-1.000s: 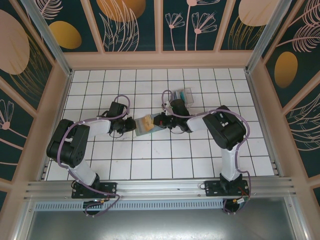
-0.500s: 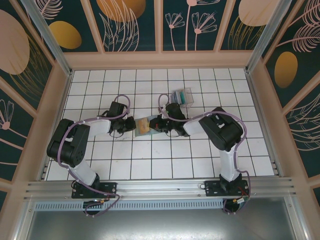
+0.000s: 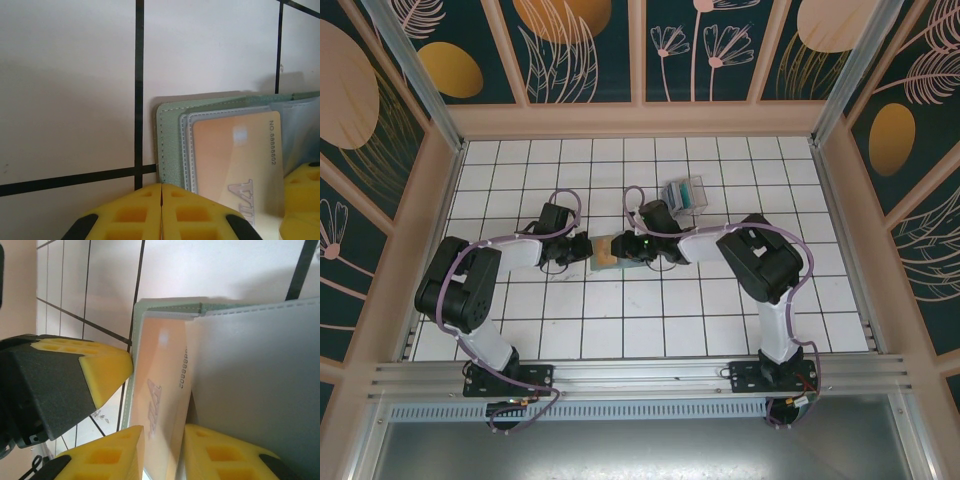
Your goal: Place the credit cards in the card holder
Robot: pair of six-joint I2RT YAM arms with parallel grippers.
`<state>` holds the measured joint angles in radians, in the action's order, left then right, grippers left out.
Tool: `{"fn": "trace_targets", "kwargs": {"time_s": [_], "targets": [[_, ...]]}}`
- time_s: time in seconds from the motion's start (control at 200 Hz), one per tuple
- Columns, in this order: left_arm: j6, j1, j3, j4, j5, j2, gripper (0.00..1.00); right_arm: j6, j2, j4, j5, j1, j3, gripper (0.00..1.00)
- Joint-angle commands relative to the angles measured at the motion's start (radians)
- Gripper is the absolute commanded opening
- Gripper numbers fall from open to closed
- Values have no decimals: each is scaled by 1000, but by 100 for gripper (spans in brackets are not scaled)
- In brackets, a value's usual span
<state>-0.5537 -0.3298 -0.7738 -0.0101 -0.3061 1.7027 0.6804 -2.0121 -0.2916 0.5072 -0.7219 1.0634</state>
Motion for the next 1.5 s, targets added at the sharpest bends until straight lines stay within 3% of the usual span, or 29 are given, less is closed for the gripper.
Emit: {"fn": "trace_targets", "kwargs": {"time_s": [0.0, 0.23, 0.591, 0.796, 1.031, 1.261, 1.496], "targets": [[1, -6, 28, 22, 22, 40, 10, -78, 15, 149, -98, -5, 20, 28], [6, -6, 30, 20, 21, 43, 10, -127, 43, 226, -176, -23, 48, 30], [5, -6, 44, 11, 12, 25, 11, -135, -26, 195, -92, -80, 107, 26], [6, -6, 56, 12, 30, -19, 13, -175, -41, 242, -122, -122, 165, 26], [1, -3, 50, 27, 67, -63, 14, -241, 82, 329, -243, -116, 112, 31], [2, -2, 49, 22, 62, -87, 16, -241, 211, 323, -335, -115, -11, 43], [9, -3, 61, 14, 47, -99, 25, -184, 204, 301, -365, -107, -65, 47]]}}
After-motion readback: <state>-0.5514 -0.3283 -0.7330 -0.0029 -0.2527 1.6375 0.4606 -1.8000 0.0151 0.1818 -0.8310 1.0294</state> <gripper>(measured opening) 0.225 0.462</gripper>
